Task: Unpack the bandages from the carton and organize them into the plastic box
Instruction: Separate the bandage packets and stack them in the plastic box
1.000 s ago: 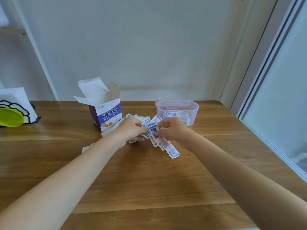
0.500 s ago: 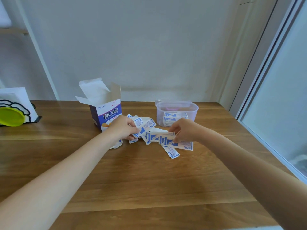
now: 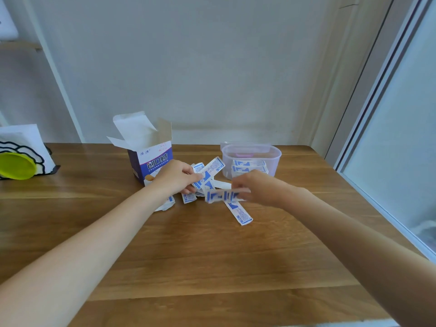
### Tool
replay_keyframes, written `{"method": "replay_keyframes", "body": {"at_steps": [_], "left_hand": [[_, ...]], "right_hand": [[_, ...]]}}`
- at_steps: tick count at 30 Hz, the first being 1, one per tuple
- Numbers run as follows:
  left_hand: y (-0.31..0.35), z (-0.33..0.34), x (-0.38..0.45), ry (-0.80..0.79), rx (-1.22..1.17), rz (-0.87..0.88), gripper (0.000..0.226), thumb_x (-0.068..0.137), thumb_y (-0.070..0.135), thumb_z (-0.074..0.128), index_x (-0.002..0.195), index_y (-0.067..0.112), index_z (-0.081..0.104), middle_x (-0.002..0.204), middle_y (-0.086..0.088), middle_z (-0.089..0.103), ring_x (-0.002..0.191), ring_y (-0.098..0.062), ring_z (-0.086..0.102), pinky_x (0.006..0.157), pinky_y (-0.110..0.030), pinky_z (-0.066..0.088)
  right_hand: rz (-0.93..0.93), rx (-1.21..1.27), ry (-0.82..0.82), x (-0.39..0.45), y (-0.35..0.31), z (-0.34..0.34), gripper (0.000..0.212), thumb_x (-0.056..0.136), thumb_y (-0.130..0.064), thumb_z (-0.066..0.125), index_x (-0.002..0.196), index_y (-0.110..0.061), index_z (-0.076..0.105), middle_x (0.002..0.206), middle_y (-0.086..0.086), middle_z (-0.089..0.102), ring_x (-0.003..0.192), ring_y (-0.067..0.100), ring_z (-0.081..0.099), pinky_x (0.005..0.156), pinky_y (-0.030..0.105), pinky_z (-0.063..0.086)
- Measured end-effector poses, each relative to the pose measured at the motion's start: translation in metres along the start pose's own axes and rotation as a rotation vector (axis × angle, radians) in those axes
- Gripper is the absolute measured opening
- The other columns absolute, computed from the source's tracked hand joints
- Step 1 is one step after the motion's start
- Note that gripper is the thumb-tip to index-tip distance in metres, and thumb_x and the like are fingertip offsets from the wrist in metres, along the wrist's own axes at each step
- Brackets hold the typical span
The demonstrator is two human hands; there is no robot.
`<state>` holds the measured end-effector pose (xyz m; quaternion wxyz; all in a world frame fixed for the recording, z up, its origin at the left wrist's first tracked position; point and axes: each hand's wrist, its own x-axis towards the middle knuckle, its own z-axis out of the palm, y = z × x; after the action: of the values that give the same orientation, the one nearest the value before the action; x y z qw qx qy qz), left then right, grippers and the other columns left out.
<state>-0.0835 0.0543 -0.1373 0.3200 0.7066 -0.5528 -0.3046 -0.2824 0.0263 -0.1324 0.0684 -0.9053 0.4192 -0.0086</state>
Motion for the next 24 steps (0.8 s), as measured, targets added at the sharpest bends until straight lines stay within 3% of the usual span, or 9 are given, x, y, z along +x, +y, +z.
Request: {"method": "replay_keyframes", "body": {"at_steps": [3, 8, 13, 16, 19, 24], "left_hand": [[-0.001, -0.001, 0.000, 0.021, -0.016, -0.020, 0.019, 0.089, 0.021, 0.061, 0.072, 0.013, 0.058, 0.082, -0.004, 0.065, 0.065, -0.008, 0.066, 0.055, -0.014, 0.051], [-0.006, -0.001, -0.002, 0.027, -0.014, -0.041, 0.015, 0.089, 0.021, 0.060, 0.078, 0.012, 0.060, 0.083, 0.001, 0.060, 0.065, -0.008, 0.063, 0.060, -0.017, 0.050], [-0.008, -0.003, -0.001, 0.053, -0.176, -0.041, 0.016, 0.088, 0.019, 0.062, 0.075, 0.010, 0.059, 0.080, 0.000, 0.062, 0.054, -0.006, 0.065, 0.050, -0.013, 0.051], [-0.007, 0.000, -0.003, 0.036, -0.267, -0.080, 0.014, 0.087, 0.019, 0.063, 0.079, 0.008, 0.060, 0.083, -0.007, 0.066, 0.052, -0.005, 0.066, 0.052, -0.014, 0.052], [-0.005, 0.004, -0.004, -0.066, -0.161, -0.050, 0.013, 0.087, 0.023, 0.063, 0.081, 0.012, 0.061, 0.087, -0.006, 0.068, 0.066, -0.009, 0.067, 0.056, -0.015, 0.052], [0.000, 0.006, -0.007, -0.192, 0.071, 0.094, 0.018, 0.090, 0.026, 0.058, 0.103, 0.015, 0.063, 0.083, 0.004, 0.068, 0.057, -0.003, 0.065, 0.059, -0.017, 0.050]], "right_hand": [[-0.003, -0.039, 0.131, 0.000, 0.001, -0.004, 0.017, 0.095, -0.019, 0.048, 0.106, -0.012, 0.058, 0.108, 0.006, 0.065, 0.097, 0.022, 0.059, 0.080, 0.031, 0.047], [0.015, 0.000, 0.040, -0.005, 0.003, 0.011, 0.023, 0.094, -0.017, 0.051, 0.116, -0.019, 0.057, 0.116, 0.003, 0.063, 0.105, 0.021, 0.058, 0.086, 0.033, 0.050], [0.207, 0.615, 0.277, -0.001, 0.006, 0.002, 0.008, 0.091, -0.013, 0.057, 0.095, -0.011, 0.063, 0.085, -0.006, 0.061, 0.087, 0.016, 0.058, 0.075, 0.023, 0.044], [0.307, 0.940, 0.319, 0.002, 0.001, -0.007, 0.004, 0.091, -0.013, 0.056, 0.094, -0.016, 0.057, 0.087, -0.004, 0.061, 0.088, 0.016, 0.061, 0.074, 0.026, 0.049], [0.155, 0.690, 0.294, 0.002, -0.006, -0.011, 0.015, 0.091, -0.011, 0.055, 0.104, -0.016, 0.061, 0.089, -0.009, 0.061, 0.083, 0.009, 0.056, 0.072, 0.021, 0.048], [0.012, 0.230, 0.187, 0.006, -0.014, -0.010, 0.020, 0.090, -0.022, 0.058, 0.105, -0.010, 0.066, 0.106, 0.005, 0.060, 0.097, 0.018, 0.053, 0.078, 0.024, 0.041]]}}
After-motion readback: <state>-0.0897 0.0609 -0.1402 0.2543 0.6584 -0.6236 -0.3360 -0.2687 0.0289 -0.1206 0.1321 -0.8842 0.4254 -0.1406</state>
